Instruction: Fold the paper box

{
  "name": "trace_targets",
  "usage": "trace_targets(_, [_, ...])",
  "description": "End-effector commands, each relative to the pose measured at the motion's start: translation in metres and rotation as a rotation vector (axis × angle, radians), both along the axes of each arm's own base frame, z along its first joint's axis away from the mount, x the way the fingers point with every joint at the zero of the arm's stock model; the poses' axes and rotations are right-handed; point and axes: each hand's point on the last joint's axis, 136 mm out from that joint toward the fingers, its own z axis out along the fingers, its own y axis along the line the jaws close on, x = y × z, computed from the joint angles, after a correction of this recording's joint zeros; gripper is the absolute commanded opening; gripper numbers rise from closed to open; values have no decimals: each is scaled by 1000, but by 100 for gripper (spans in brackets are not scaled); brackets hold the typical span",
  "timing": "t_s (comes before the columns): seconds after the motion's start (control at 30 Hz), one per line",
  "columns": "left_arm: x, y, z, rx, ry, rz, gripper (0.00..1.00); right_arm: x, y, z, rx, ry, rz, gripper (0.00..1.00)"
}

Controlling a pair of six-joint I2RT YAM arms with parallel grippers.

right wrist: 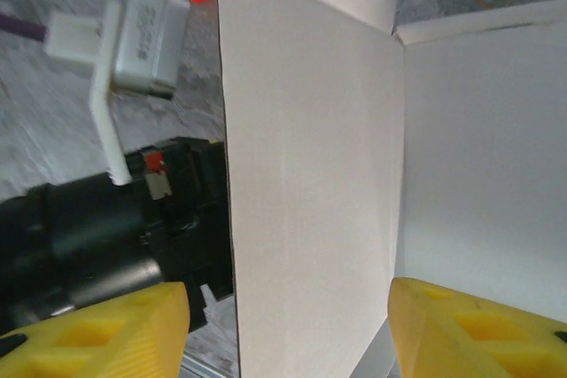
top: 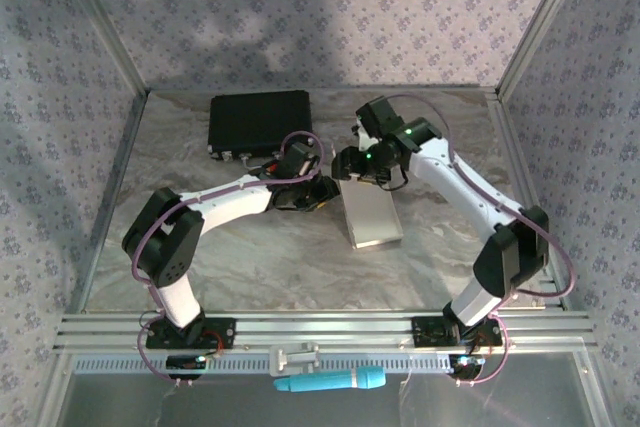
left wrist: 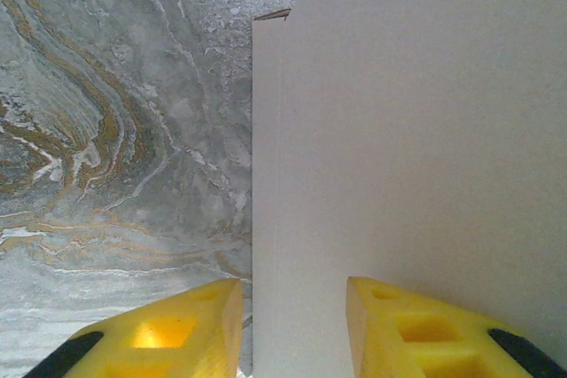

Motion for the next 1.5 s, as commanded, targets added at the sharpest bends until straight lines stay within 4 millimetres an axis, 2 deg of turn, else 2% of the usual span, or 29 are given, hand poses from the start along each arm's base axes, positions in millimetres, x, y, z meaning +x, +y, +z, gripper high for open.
trace_targets(0.0, [8,-7,14,-26,-35,2,36,0,3,-3,-43,0,59,61])
trace_targets(0.17, [8,-7,15,-22,-36,-2,36,12,8,2,-42,-29,29,57])
trace_targets(0.33, [10,-5,22,-16,-57,-3,36,17,6,-9,-83,5,-18,46])
trace_targets(0.43, [12,-1,31,7,-83,-9,39,23,5,-16,-83,33,-78,35])
trace_targets(0.5, [13,7,37,29,-102,-9,43,27,4,-21,-75,65,-137,19])
trace_targets(0.57, [15,21,42,32,-122,10,46,31,-7,-22,-77,84,-258,4])
trace_targets(0.6, [15,29,48,39,-140,16,47,35,-14,-19,-64,85,-340,0])
trace_targets(0.7, [10,54,64,100,-201,5,49,43,-33,-4,15,85,-612,0])
trace_targets(0.8, [1,70,78,154,-251,-52,49,43,-50,8,63,79,-858,0])
trace_targets(0.93, [-14,89,83,223,-287,-128,48,39,-71,9,82,98,-1182,0])
trace_targets(1.03, [-22,96,87,245,-318,-186,48,37,-79,4,62,120,-1363,0])
trace_targets(1.2, [-32,93,83,265,-377,-342,46,45,-74,-5,56,172,-1474,0])
trace_targets(1.23, [-32,93,82,277,-407,-378,46,46,-71,-9,66,187,-1480,3])
trace_targets(1.33, [-31,91,81,295,-487,-450,48,55,-63,-9,96,180,-1448,24])
trace_targets(1.47, [-26,85,80,297,-543,-503,50,55,-61,-7,73,163,-1372,36])
